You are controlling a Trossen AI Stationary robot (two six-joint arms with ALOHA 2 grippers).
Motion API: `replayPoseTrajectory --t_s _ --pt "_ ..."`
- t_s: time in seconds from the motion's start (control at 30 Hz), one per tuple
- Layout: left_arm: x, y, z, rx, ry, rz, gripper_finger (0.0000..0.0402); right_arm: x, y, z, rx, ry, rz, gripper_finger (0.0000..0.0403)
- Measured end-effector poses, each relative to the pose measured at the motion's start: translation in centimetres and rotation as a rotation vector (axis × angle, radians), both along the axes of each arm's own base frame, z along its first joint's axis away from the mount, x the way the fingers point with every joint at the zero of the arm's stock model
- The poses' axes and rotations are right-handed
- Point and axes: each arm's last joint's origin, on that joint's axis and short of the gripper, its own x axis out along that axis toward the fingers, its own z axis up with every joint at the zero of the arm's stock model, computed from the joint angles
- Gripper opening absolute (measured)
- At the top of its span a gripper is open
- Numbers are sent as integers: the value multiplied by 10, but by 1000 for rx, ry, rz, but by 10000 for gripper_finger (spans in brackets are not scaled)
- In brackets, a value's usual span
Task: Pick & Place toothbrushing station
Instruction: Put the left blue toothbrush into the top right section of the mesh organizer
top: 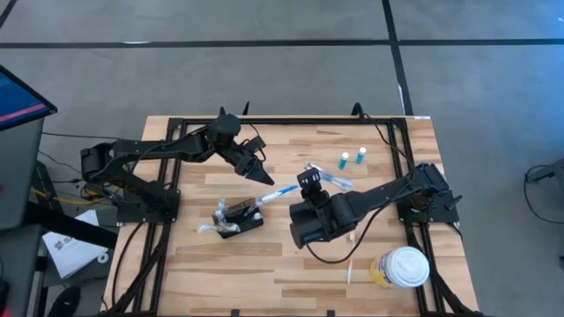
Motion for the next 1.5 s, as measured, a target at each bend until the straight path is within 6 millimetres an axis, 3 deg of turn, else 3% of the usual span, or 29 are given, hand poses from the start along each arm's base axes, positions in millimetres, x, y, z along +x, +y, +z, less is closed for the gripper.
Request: replayPoseTrajectory --t_s 0.47,1.03,1.17,1.33,1.5 --pt "3 -16 -2 -11 26 -53 95 1 -2 19 -28 -58 2 0" --pt "3 -26 -5 -28 57 -123 94 5 -7 18 -39 -40 -2 0" --pt "2 -27 -9 -20 86 -121 75 5 -7 18 -38 -41 -2 0" --pt "0 -26 -15 54 100 -107 17 6 -7 18 -35 -47 -2 0" --pt "-1 -26 -18 111 101 -87 17 6 -7 17 -32 -50 -4 0"
